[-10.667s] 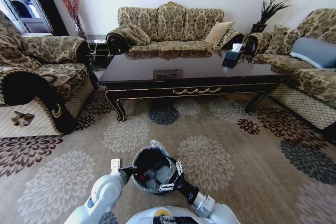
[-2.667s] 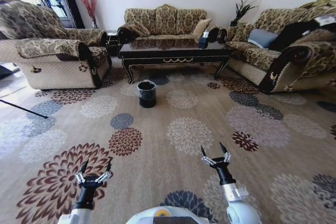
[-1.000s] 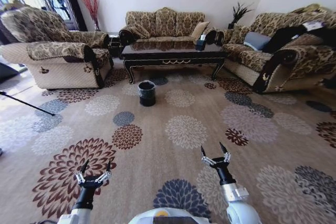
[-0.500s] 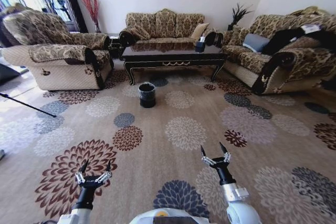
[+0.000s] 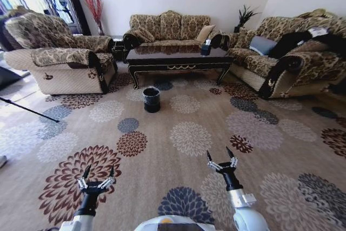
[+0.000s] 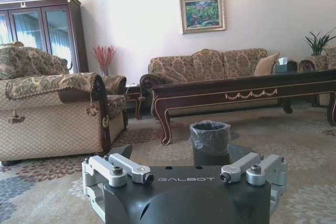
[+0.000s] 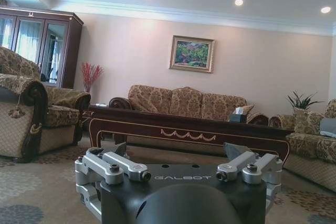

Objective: Move to the front of the table and pick up the trash from the floor, then place it into the trash bin.

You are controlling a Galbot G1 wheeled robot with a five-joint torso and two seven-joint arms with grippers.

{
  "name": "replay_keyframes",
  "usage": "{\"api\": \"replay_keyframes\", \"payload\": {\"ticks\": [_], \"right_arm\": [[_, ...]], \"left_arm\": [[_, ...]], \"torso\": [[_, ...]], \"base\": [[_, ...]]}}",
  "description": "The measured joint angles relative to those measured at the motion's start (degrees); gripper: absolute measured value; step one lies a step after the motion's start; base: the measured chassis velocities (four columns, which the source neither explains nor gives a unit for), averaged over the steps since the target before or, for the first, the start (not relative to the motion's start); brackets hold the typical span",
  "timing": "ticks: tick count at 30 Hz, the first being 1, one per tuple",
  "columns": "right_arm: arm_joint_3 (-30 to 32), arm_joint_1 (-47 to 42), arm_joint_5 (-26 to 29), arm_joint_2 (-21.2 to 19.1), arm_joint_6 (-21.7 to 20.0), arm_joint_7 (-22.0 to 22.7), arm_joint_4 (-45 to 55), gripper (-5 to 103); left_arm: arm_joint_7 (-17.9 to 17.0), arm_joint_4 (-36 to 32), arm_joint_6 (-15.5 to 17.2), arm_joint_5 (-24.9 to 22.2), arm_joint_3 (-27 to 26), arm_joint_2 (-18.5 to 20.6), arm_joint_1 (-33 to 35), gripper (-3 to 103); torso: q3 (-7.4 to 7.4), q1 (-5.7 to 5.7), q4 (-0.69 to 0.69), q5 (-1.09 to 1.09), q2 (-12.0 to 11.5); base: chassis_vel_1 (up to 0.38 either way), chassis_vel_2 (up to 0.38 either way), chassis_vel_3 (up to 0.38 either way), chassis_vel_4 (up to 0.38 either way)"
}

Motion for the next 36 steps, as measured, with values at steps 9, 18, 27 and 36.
{"api": "replay_keyframes", "payload": {"ticks": [9, 18, 27, 36], "right_arm": [[0.00, 0.00, 0.00, 0.00, 0.00, 0.00, 0.00, 100], [0.00, 0.00, 0.00, 0.00, 0.00, 0.00, 0.00, 100], [0.00, 0.00, 0.00, 0.00, 0.00, 0.00, 0.00, 100], [0.00, 0.00, 0.00, 0.00, 0.00, 0.00, 0.00, 100]], "left_arm": [[0.00, 0.00, 0.00, 0.00, 0.00, 0.00, 0.00, 100], [0.00, 0.00, 0.00, 0.00, 0.00, 0.00, 0.00, 100], [0.00, 0.00, 0.00, 0.00, 0.00, 0.00, 0.00, 100], [0.00, 0.00, 0.00, 0.00, 0.00, 0.00, 0.00, 100]], "torso": [[1.17, 0.63, 0.00, 0.00, 1.79], [2.55, 1.30, 0.00, 0.00, 3.85], [3.98, 1.98, 0.00, 0.00, 5.96], [5.37, 2.78, 0.00, 0.00, 8.14]], "base": [[0.000, 0.000, 0.000, 0.000], [0.000, 0.000, 0.000, 0.000], [0.000, 0.000, 0.000, 0.000], [0.000, 0.000, 0.000, 0.000]]}}
